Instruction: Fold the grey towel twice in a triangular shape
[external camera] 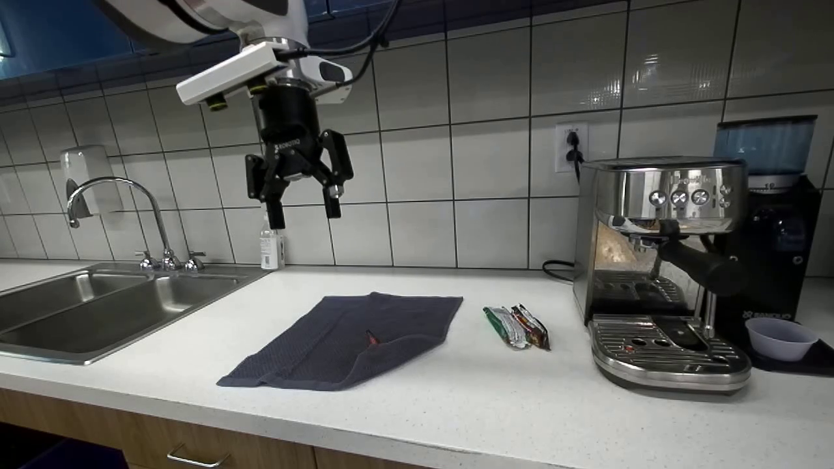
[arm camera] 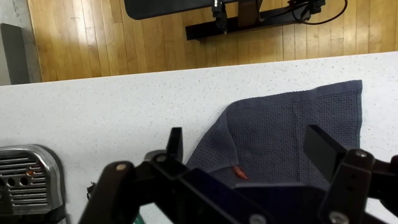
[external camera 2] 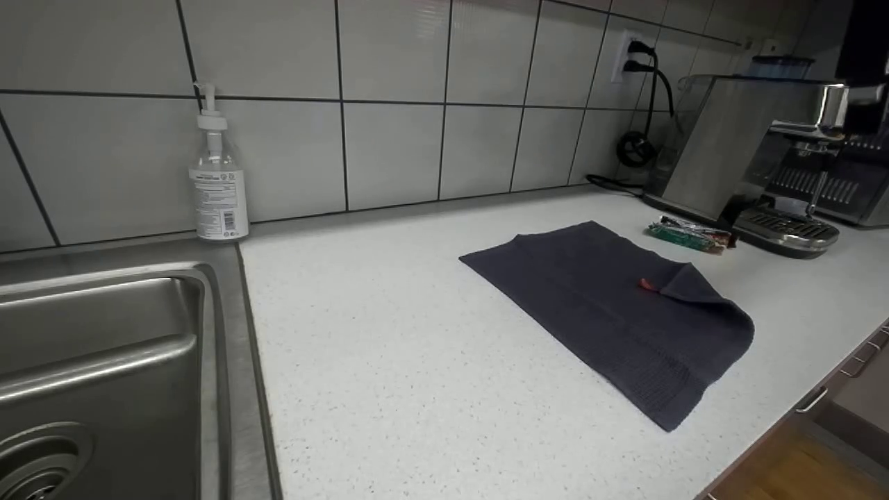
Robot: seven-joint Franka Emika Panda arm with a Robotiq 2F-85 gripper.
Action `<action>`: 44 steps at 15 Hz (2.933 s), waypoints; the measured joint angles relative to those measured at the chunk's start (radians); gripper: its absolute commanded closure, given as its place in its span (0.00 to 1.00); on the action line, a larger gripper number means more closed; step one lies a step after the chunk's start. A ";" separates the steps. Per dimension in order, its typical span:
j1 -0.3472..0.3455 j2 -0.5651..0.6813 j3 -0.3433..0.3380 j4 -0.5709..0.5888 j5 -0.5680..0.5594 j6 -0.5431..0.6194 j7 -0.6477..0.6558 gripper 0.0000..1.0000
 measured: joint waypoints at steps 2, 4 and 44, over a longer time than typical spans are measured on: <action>0.000 0.001 0.000 -0.036 0.000 0.051 0.000 0.00; 0.000 0.003 0.000 -0.071 0.000 0.108 0.002 0.00; 0.011 0.440 -0.038 -0.117 -0.344 0.526 0.464 0.00</action>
